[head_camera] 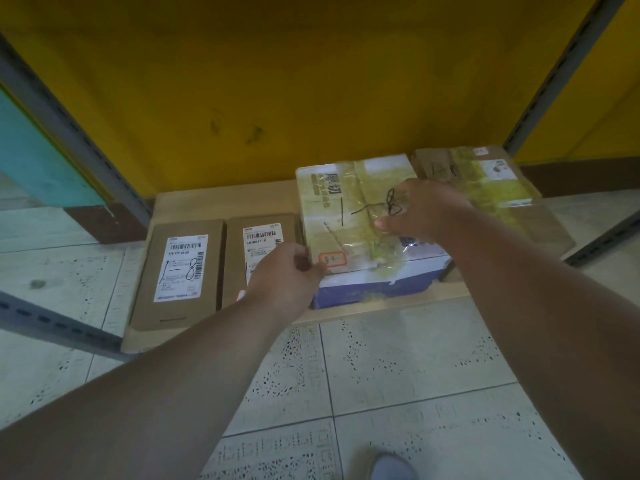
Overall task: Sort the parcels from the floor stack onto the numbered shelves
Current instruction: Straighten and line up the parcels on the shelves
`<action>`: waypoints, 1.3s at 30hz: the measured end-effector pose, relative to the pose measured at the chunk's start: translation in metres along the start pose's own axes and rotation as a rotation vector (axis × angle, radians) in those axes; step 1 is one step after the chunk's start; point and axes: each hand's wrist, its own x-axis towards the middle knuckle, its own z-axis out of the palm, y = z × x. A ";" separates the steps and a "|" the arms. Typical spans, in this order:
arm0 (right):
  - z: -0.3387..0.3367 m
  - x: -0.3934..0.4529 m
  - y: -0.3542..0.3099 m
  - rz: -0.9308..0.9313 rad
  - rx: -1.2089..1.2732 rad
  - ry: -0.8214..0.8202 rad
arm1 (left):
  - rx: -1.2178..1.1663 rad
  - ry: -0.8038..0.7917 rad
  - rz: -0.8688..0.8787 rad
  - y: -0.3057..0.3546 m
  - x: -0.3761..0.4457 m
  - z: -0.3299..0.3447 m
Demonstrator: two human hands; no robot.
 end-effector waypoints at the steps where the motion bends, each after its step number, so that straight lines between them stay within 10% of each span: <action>1: 0.000 0.000 0.000 0.000 0.009 -0.008 | -0.008 0.005 0.002 -0.001 0.000 0.000; 12: -0.004 -0.013 -0.001 -0.005 0.067 0.022 | 0.256 0.017 0.059 0.012 -0.004 -0.006; 17: -0.008 -0.031 0.015 -0.013 0.112 0.158 | 0.470 0.185 0.359 0.042 -0.019 -0.003; 28: -0.007 -0.069 0.095 0.122 0.273 0.405 | 0.753 -0.172 0.637 0.142 0.039 0.073; 39: 0.021 -0.053 0.159 0.445 0.318 0.295 | 1.139 -0.344 0.690 0.207 0.078 0.148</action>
